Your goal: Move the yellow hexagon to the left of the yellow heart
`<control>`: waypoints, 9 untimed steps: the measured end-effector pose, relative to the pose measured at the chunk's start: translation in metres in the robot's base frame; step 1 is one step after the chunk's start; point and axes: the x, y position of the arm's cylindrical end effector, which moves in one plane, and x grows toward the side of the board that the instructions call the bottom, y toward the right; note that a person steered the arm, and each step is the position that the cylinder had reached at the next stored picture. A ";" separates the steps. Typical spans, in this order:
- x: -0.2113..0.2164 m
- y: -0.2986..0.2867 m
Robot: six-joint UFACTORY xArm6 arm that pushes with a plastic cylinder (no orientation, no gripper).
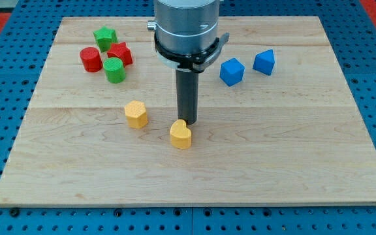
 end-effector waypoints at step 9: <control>-0.014 -0.092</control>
